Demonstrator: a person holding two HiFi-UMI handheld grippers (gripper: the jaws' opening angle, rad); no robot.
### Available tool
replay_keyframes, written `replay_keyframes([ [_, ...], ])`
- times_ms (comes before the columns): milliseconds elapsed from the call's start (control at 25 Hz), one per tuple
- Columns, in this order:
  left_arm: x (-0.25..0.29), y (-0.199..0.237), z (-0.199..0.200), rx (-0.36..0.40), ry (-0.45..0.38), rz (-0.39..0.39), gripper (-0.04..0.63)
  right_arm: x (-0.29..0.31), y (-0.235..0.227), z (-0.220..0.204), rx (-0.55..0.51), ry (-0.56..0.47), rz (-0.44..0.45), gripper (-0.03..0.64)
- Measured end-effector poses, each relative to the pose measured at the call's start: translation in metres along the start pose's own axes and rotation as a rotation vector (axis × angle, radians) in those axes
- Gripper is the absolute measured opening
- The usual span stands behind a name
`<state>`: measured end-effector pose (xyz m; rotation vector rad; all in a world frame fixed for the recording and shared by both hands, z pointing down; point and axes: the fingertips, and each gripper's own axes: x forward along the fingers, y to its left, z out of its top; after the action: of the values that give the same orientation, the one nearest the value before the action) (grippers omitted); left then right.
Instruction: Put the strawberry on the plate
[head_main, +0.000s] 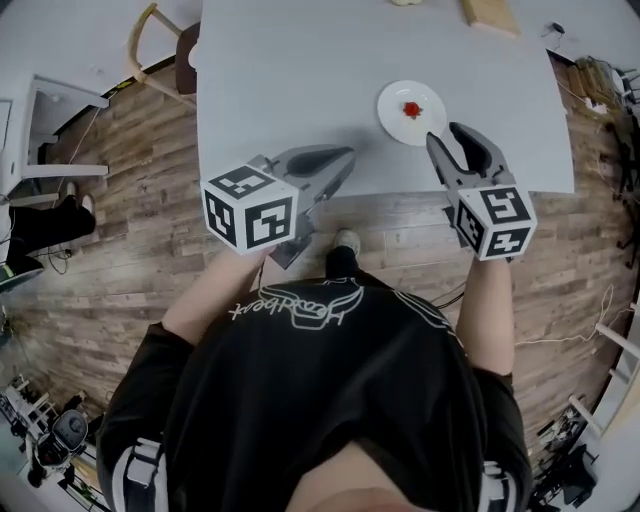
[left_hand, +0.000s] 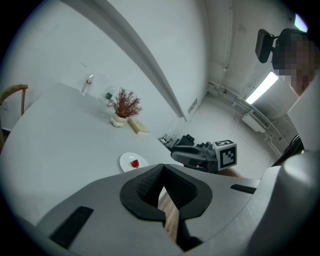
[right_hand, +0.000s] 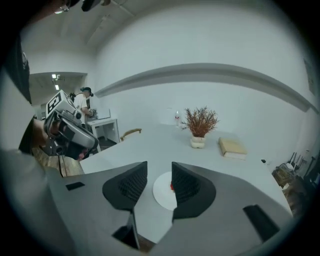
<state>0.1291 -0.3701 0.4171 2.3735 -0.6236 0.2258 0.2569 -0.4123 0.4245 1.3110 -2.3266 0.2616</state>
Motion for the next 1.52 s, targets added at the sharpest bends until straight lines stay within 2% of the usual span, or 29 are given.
replay_keyframes([
  [160, -0.034, -0.024, -0.002, 0.046, -0.006, -0.038, 0.006, -0.046, 0.040, 0.027, 0.009, -0.102, -0.031, 0.055],
  [360, -0.076, -0.064, -0.015, 0.112, -0.009, -0.091, 0.006, -0.102, 0.092, 0.030, -0.018, -0.136, -0.113, 0.017],
  [720, -0.172, -0.139, -0.042, 0.163, -0.058, -0.194, 0.006, -0.186, 0.217, 0.031, 0.024, -0.217, -0.093, 0.011],
  [960, -0.227, -0.175, -0.068, 0.215, -0.067, -0.226, 0.006, -0.224, 0.294, 0.033, 0.083, -0.297, -0.026, 0.011],
  [1240, -0.258, -0.197, -0.102, 0.250, -0.036, -0.250, 0.006, -0.248, 0.344, 0.021, 0.165, -0.322, 0.004, 0.009],
  [1520, -0.270, -0.205, -0.126, 0.253, -0.009, -0.272, 0.006, -0.254, 0.366, -0.002, 0.221, -0.305, -0.010, 0.009],
])
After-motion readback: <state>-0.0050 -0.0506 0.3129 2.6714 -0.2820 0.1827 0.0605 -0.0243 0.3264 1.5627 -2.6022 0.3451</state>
